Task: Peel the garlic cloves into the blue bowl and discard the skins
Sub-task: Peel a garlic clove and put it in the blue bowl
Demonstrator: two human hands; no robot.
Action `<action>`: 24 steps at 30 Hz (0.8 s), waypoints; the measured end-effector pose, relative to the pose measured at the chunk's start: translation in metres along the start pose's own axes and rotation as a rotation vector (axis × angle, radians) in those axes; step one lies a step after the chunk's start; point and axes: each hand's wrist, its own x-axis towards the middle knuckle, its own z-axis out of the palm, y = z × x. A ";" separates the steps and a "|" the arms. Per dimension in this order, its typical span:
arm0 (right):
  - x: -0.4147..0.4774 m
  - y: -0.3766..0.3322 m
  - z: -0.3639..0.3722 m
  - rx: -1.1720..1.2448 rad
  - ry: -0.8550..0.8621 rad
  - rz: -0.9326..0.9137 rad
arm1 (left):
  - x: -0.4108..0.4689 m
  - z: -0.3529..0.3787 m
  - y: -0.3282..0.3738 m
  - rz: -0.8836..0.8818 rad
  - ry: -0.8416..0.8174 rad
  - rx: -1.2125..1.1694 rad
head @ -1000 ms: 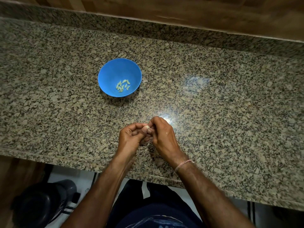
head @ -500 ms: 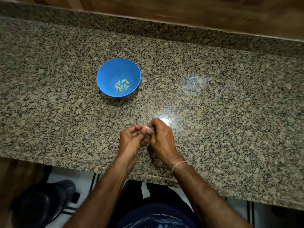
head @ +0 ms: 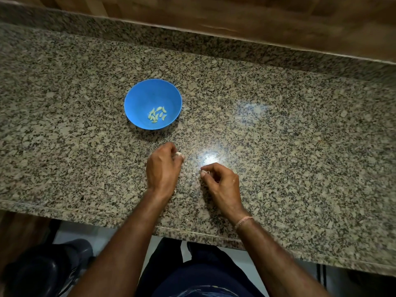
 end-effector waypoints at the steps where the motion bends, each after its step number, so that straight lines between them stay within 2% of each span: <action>1: -0.001 0.001 0.000 0.023 -0.009 0.021 | 0.002 0.003 0.000 0.032 -0.012 0.043; 5: -0.004 0.004 0.001 0.117 -0.028 0.090 | -0.003 0.012 -0.001 0.082 -0.039 0.133; 8: -0.006 0.004 -0.001 0.336 -0.063 0.166 | -0.026 0.011 0.005 0.168 0.006 0.147; 9: -0.006 0.004 -0.002 0.387 -0.076 0.167 | -0.036 0.011 0.008 0.126 -0.029 0.083; 12: -0.010 0.001 0.001 0.420 -0.097 0.127 | -0.052 0.012 0.011 -0.188 -0.191 -0.242; 17: -0.017 0.000 0.005 0.441 -0.128 0.144 | -0.054 0.010 0.003 -0.208 -0.175 -0.319; 20: -0.018 0.002 0.005 0.312 -0.104 0.120 | -0.058 0.008 0.000 -0.279 -0.122 -0.344; 24: -0.013 0.015 0.000 -0.187 0.025 -0.152 | -0.062 0.010 -0.007 -0.425 -0.165 -0.473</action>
